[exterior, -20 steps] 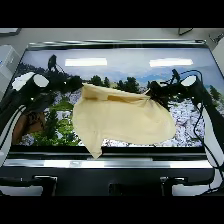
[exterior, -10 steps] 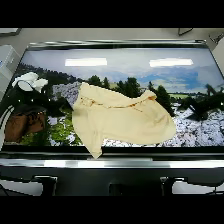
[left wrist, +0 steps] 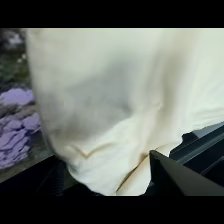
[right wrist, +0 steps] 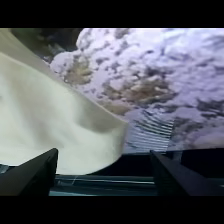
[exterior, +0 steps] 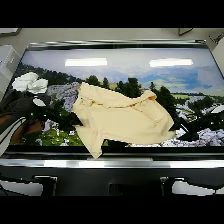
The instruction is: Fold the clothes and pants, and hang the long-sleeved shirts on hangers.
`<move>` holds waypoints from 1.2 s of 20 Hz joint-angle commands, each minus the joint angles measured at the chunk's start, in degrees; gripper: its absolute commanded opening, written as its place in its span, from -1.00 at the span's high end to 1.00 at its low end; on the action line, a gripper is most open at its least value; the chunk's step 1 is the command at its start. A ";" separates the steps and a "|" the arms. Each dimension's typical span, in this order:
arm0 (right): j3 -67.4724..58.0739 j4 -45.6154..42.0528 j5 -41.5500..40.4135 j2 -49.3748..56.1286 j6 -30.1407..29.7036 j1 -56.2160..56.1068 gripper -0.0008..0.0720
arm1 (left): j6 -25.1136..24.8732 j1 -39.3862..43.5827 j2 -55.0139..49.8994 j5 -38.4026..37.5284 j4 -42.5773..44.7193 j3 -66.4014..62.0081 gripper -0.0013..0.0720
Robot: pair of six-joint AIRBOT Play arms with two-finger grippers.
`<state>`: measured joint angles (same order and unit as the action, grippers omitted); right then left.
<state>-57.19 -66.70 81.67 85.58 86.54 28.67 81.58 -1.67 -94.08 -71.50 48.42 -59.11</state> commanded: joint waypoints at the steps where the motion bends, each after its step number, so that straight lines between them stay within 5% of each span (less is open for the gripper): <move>1: 1.31 2.78 -4.17 -0.04 -0.46 -0.90 -0.86 | 1.11 1.57 -0.15 6.05 -0.50 0.79 0.55; 2: 1.84 2.78 -5.86 0.07 -0.46 -2.38 -0.86 | 1.03 1.66 -0.07 5.95 -0.50 0.74 0.87; 4: 3.08 3.04 -9.79 0.63 -0.07 -6.56 -0.84 | 0.59 1.77 0.98 5.44 -0.70 0.70 0.89; 5: 3.28 2.99 -10.64 1.07 1.20 -8.72 -0.65 | -0.13 1.75 2.01 5.51 -0.70 0.68 0.89; 6: 3.26 3.06 -10.80 1.40 2.16 -10.75 -0.16 | -0.26 1.75 3.48 5.73 -0.68 0.68 0.89; 7: 3.02 3.08 -11.17 1.29 2.36 -12.22 0.66 | -0.79 1.60 5.20 6.01 -0.70 0.50 0.89; 8: 1.92 3.21 -10.08 0.92 2.23 -13.07 0.88 | -1.73 1.38 7.06 5.99 -0.70 -0.26 0.89; 12: -14.82 0.96 -6.82 -6.45 -2.16 -13.16 0.88 | -6.71 -0.48 20.39 8.24 -0.63 -13.25 0.90; 17: -46.64 -1.38 -21.16 -23.98 -5.79 -13.16 0.88 | -6.62 -4.70 39.19 23.28 -0.52 -42.97 0.89; 24: -50.80 -1.51 -17.42 -42.53 -2.58 -13.16 0.88 | -5.57 -4.22 54.31 24.44 -0.22 -47.08 0.90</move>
<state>-106.08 -68.20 63.09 48.69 83.15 15.57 75.44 -5.80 -44.77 -49.01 47.97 -104.25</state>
